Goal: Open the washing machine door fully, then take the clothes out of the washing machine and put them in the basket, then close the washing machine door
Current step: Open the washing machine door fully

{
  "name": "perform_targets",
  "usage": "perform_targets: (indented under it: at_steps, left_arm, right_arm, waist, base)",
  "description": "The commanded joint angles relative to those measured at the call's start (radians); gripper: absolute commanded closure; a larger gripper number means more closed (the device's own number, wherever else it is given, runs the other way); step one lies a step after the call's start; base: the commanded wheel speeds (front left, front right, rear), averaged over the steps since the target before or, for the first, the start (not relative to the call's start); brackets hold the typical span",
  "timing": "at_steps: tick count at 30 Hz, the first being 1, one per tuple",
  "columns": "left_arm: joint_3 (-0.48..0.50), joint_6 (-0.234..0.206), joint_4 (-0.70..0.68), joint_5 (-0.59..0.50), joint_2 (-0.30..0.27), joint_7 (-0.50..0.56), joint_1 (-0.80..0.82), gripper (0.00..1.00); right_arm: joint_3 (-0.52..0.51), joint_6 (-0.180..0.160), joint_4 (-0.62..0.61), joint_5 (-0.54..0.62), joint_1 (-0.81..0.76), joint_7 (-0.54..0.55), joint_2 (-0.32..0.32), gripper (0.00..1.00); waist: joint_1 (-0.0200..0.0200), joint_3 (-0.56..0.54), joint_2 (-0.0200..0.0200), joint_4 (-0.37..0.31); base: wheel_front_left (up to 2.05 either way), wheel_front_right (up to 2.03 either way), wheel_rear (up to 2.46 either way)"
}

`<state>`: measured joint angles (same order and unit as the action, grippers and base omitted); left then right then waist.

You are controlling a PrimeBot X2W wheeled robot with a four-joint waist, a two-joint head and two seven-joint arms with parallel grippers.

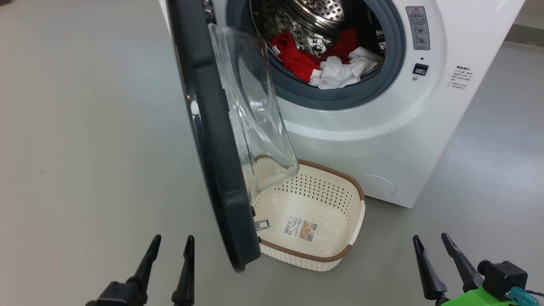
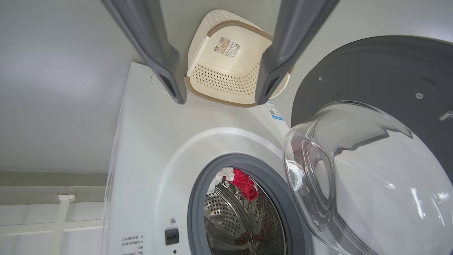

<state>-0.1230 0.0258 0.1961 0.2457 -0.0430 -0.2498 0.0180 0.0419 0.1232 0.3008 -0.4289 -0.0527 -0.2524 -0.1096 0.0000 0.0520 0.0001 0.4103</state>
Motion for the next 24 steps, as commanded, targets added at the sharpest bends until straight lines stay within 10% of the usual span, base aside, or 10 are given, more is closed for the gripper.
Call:
perform_targets:
  at_steps: [1, 12, 13, 15, 16, 24]
  left_arm:
    - [0.038, -0.003, -0.029, -0.012, -0.007, -0.012, 0.010, 0.00]
    - [0.042, -0.001, -0.031, -0.021, -0.007, -0.012, 0.012, 0.00]
    - [0.042, -0.001, -0.031, -0.022, -0.007, -0.012, 0.011, 0.17]
    - [0.046, 0.001, -0.037, -0.025, -0.007, -0.012, 0.012, 0.90]
    - [0.051, 0.003, -0.045, -0.026, -0.007, -0.012, 0.014, 1.00]
    - [0.110, 0.003, -0.184, -0.036, -0.007, -0.012, 0.048, 1.00]
  right_arm:
    - [0.014, 0.008, -0.022, 0.011, 0.005, -0.009, 0.000, 0.00]
    - [0.012, 0.008, -0.027, 0.027, 0.013, -0.009, 0.012, 0.00]
    - [0.012, 0.008, -0.027, 0.027, 0.014, -0.009, 0.013, 0.00]
    - [0.009, 0.008, -0.027, 0.027, 0.014, -0.009, 0.014, 0.00]
    - [0.008, 0.008, -0.028, 0.028, 0.014, -0.009, 0.015, 0.00]
    - [0.006, 0.008, -0.035, 0.032, 0.014, -0.009, 0.021, 0.00]
  waist:
    - [0.0000, -0.001, -0.0001, -0.002]
    - [0.0000, -0.007, -0.0001, -0.013]
    - [0.0000, -0.009, -0.0001, -0.014]
    - [0.0000, -0.013, -0.0001, -0.015]
    - [0.0000, -0.015, -0.0001, -0.016]
    - [0.0000, -0.023, -0.0001, -0.027]
  base:
    - [0.00, 0.00, 0.00]
    - [0.00, 0.00, 0.00]
    - [0.00, 0.00, 0.00]
    - [0.00, 0.00, 0.00]
    - [0.00, 0.00, 0.00]
    - [0.00, 0.00, 0.00]
